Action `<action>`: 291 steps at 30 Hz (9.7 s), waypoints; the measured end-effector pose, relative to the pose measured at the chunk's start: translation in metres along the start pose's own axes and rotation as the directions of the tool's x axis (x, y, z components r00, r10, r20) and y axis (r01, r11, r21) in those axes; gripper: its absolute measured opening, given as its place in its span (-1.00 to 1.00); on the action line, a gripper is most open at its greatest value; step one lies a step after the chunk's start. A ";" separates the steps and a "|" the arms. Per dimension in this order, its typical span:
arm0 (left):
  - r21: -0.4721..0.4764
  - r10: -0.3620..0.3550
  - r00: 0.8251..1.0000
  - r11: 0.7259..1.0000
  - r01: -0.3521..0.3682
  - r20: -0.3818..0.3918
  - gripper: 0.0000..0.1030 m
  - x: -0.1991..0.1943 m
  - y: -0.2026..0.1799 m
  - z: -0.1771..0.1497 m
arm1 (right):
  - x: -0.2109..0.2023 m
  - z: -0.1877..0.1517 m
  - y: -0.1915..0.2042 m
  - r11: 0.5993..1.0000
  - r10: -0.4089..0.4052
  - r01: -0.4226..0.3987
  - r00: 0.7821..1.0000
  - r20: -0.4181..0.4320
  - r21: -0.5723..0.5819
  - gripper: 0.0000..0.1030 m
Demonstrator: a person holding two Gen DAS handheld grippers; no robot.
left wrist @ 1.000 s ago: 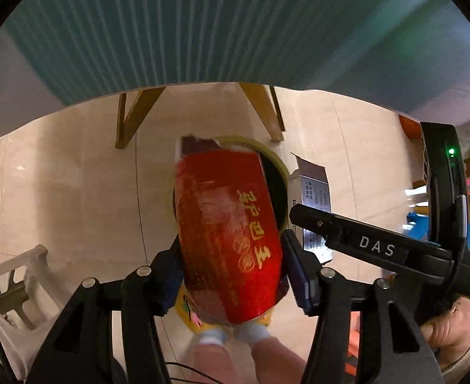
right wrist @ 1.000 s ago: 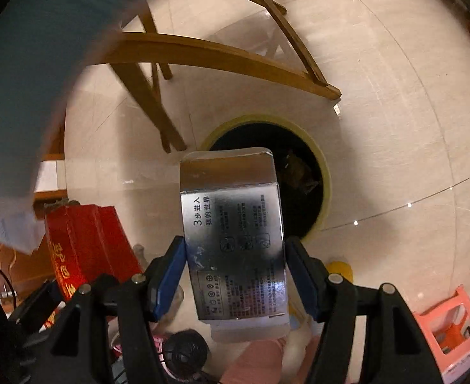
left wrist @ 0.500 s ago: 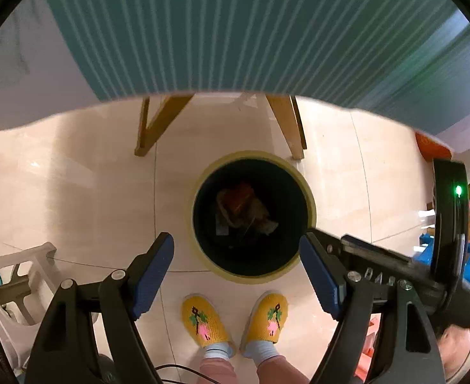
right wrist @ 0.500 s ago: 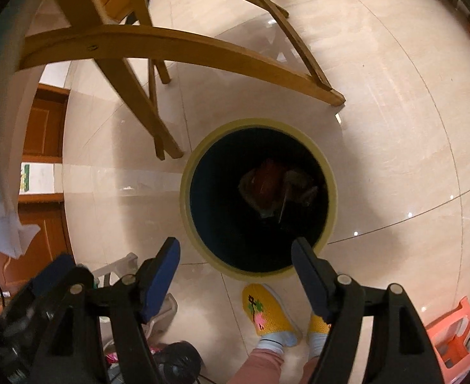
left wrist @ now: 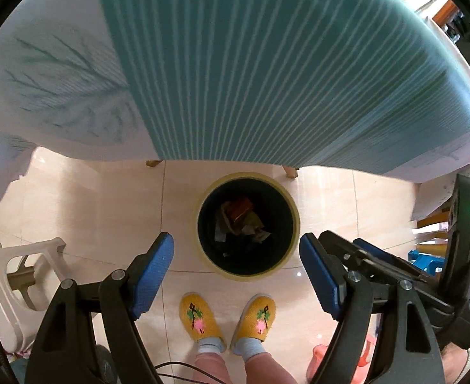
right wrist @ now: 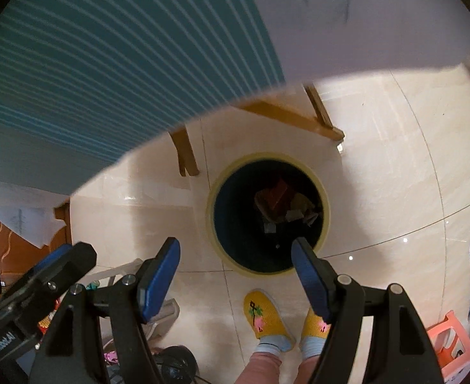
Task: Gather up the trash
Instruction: 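Open the left tool over the bin while the right releases the silver box, then raise both empty tools back toward the table, then grasp the tomato-print wrapper with the left tool while the right grasps the red wrapper, then carry the tomato-print wrapper and red wrapper down over the black bin, then open the left tool over the bin while the right releases the red wrapper, then raise both empty tools back toward the table, then grasp the green-black snack stick with the left tool while the right grasps the yellow-green bag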
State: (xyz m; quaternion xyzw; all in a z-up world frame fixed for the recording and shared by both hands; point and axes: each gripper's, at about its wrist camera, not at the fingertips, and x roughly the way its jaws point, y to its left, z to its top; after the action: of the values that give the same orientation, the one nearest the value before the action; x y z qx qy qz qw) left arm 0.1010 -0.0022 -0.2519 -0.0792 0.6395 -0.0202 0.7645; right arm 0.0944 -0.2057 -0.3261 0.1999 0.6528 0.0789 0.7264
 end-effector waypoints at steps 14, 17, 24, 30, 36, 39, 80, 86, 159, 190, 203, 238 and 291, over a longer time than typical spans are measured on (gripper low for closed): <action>0.003 0.023 0.995 1.000 -0.023 0.097 0.54 -0.145 -0.004 0.006 | -0.132 0.002 0.055 0.992 0.028 -0.016 0.995 0.096 -0.126 0.41; 0.003 0.035 0.990 0.999 -0.035 0.137 0.54 -0.178 -0.006 0.008 | -0.161 0.005 0.067 0.986 0.048 -0.029 0.992 0.117 -0.164 0.41; 0.014 0.057 0.971 0.998 -0.062 0.233 0.55 -0.237 -0.012 0.019 | -0.221 0.007 0.103 0.961 0.087 -0.031 0.977 0.195 -0.275 0.41; 0.021 0.064 0.955 0.997 -0.073 0.288 0.55 -0.273 -0.020 0.025 | -0.251 0.012 0.121 0.952 0.154 -0.089 0.966 0.208 -0.291 0.41; -0.002 0.065 0.938 0.998 -0.068 0.340 0.55 -0.305 -0.025 0.030 | -0.279 0.015 0.136 0.932 0.203 -0.112 0.950 0.239 -0.346 0.41; -0.027 0.066 0.925 0.998 -0.060 0.374 0.55 -0.317 -0.024 0.034 | -0.293 0.021 0.142 0.917 0.225 -0.113 0.939 0.261 -0.383 0.41; -0.008 0.005 0.994 1.000 -0.004 0.106 0.55 -0.138 0.092 0.350 | -0.120 0.294 0.240 0.667 -0.088 0.202 0.977 0.194 -0.717 0.40; 0.012 -0.019 0.998 1.000 0.018 0.052 0.55 -0.108 0.101 0.373 | -0.082 0.315 0.243 0.587 -0.181 0.178 0.980 0.086 -0.790 0.40; 0.067 0.020 0.971 0.997 -0.037 0.237 -0.61 -0.286 -0.062 0.084 | -0.312 0.070 0.124 0.851 0.263 -0.139 0.948 0.181 -0.506 -0.97; 0.117 -0.042 0.994 0.992 0.053 -0.097 -0.60 -0.018 -0.008 -0.029 | -0.077 -0.029 0.026 0.978 -0.114 0.121 0.992 0.050 -0.170 -0.96; 0.073 -0.105 0.991 0.991 0.111 -0.085 -0.41 0.112 0.000 -0.015 | 0.072 -0.003 -0.042 0.988 -0.156 0.156 0.987 0.037 -0.008 -0.90; 0.077 0.024 0.998 0.997 -0.020 -0.058 0.17 0.040 -0.013 -0.012 | 0.026 -0.004 -0.024 0.993 -0.109 0.110 0.994 0.011 -0.031 -0.46; 0.118 0.191 0.880 0.957 -0.265 0.435 0.18 -0.313 -0.072 0.175 | -0.314 0.150 0.143 0.903 0.296 -0.134 0.882 0.366 -0.408 -0.30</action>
State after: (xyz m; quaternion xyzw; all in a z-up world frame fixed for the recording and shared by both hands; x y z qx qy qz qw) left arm 0.2206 -0.0148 0.0936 0.0614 0.4609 0.0320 0.8848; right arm 0.2201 -0.2220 0.0279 0.1437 0.4278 0.2377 0.8602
